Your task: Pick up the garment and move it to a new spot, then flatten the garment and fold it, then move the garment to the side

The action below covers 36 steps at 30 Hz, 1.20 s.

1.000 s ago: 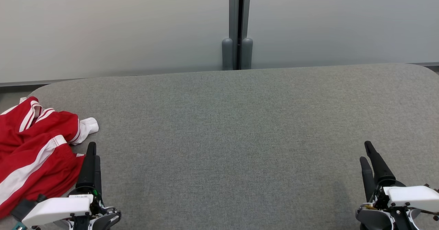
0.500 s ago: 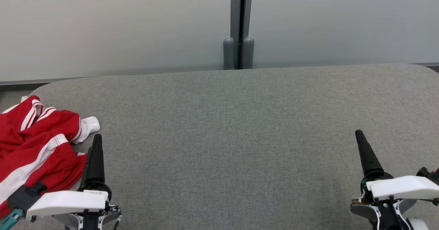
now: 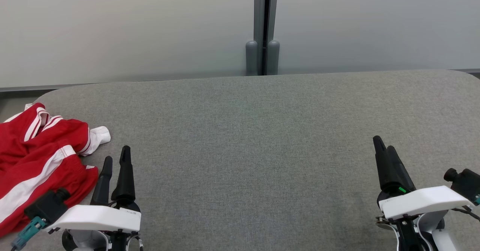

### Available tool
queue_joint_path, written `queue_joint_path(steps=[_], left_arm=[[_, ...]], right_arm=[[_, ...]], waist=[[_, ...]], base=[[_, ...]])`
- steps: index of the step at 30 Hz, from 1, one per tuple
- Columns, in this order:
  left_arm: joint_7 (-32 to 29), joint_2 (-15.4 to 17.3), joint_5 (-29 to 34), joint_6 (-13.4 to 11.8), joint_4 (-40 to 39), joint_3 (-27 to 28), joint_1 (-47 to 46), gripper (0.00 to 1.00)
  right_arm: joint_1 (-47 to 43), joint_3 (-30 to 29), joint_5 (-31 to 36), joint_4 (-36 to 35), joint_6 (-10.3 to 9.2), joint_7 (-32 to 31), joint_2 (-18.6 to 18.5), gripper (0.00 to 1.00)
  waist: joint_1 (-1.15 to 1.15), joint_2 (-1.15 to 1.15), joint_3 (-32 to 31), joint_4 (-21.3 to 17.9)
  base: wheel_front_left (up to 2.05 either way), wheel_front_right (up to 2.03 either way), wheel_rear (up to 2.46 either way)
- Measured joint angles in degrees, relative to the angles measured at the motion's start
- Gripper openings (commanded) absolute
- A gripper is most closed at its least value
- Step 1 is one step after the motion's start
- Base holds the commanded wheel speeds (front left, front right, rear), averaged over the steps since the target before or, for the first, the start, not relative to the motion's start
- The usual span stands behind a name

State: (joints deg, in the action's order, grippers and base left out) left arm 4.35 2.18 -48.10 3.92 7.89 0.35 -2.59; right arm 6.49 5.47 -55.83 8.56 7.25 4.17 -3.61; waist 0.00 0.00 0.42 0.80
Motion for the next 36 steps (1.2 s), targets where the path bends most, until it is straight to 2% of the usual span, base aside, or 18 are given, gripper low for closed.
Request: queue_joint_path(steps=[13,36], left_arm=[[2.5,0.1,10.7,-1.1,-1.2,-1.5,0.0,1.0],[5.8,0.3,24.1,-2.0,-1.2,-3.2,0.0,1.0]], right_arm=[[0.8,2.3,13.1,0.7,0.01,2.5,-0.4,1.0],[2.4,4.6,26.7,1.5,0.03,5.9,-0.3,1.0]], waist=[[0.0,0.0,0.0,0.4],[0.0,0.0,0.1,0.6]], base=[[0.0,0.0,0.0],[0.0,0.0,0.0]])
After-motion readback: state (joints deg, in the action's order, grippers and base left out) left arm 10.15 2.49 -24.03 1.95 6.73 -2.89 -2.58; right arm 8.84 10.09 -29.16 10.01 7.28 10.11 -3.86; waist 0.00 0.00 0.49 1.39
